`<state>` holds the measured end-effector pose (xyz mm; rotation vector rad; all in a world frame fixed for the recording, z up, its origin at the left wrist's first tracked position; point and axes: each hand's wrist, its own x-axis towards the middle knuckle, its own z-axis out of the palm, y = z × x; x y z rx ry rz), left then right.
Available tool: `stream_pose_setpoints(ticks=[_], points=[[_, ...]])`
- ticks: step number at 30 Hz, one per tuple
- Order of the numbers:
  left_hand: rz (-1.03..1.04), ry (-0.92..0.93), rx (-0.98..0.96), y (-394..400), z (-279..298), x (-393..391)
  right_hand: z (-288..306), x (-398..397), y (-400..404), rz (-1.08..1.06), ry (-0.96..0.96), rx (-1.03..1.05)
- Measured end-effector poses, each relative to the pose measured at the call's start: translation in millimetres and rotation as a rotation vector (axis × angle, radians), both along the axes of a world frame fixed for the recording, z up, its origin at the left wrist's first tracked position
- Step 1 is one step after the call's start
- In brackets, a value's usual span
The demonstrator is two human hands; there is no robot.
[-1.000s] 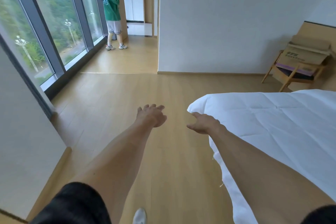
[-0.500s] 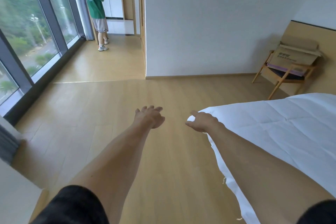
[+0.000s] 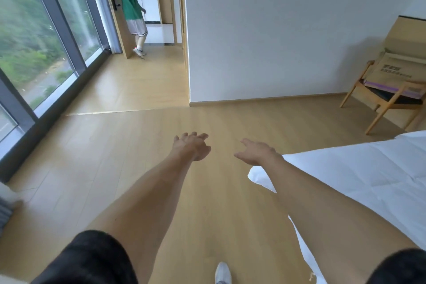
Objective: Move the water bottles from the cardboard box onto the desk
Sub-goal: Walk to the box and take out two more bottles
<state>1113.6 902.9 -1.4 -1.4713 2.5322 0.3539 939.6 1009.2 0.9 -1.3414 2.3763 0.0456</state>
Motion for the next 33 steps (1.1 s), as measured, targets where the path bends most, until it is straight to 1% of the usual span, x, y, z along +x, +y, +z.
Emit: stream_pose_setpoints(ticks=[9,12,17,21,27,33], points=[[0.009,-0.035,-0.026,-158,12,-114,1,-100,-173,0.021,-0.034,-0.006],[-0.006,-0.045,-0.025,-199,10,-148,0,-128,-209,0.019,-0.04,0.01],[-0.057,-0.041,-0.009,-263,7,-207,-2,-184,-259,-0.045,-0.045,0.011],[-0.127,-0.04,-0.017,-317,3,-258,-4,-226,-297,-0.122,-0.048,0.005],[-0.298,-0.013,-0.033,-414,3,-349,-2,-295,-368,-0.274,-0.017,0.002],[-0.485,-0.006,-0.057,-505,18,-443,12,-361,-435,-0.42,0.028,-0.002]])
